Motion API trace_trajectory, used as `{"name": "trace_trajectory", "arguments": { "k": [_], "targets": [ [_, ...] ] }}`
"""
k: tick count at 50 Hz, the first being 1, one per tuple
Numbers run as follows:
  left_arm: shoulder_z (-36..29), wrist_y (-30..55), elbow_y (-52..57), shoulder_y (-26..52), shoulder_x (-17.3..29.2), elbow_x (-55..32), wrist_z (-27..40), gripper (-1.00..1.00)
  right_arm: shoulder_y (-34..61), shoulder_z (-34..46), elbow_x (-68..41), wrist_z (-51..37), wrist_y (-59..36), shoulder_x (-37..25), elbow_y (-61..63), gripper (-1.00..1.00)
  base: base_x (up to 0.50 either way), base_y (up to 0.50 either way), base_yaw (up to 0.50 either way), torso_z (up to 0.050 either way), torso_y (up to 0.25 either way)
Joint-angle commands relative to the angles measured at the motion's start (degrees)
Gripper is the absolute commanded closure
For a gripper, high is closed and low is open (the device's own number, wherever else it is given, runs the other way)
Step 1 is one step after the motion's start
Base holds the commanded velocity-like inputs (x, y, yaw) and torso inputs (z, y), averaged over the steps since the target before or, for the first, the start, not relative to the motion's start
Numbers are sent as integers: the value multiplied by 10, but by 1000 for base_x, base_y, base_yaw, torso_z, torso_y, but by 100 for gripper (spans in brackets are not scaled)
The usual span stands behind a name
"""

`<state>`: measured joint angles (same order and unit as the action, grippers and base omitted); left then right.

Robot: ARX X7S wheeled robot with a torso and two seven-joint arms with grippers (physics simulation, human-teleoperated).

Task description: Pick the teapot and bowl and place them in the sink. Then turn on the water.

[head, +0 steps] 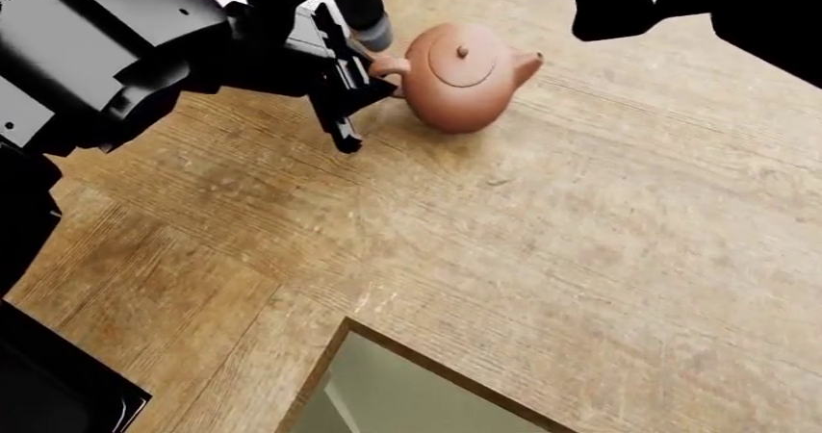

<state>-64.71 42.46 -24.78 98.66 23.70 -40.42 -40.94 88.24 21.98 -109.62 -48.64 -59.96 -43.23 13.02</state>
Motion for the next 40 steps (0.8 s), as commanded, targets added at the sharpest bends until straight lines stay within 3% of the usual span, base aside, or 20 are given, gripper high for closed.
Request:
{"name": "trace_trajectory", "arguments": {
  "k": [1,23,40],
  "targets": [
    [37,23,50,-11,21,-45,21,100,-1,-4,-6,-6,6,-7,7,-100,0,0,0,0,0],
    [131,125,181,-76,85,-202,135,100,-2,-7,-16,-17,17,-15,13,-100,0,0,0,0,0],
    [278,105,274,-163,130,-362,322,100,-8,-12,-18,-18,26,-24,16,-100,0,0,0,0,0]
  ]
}}
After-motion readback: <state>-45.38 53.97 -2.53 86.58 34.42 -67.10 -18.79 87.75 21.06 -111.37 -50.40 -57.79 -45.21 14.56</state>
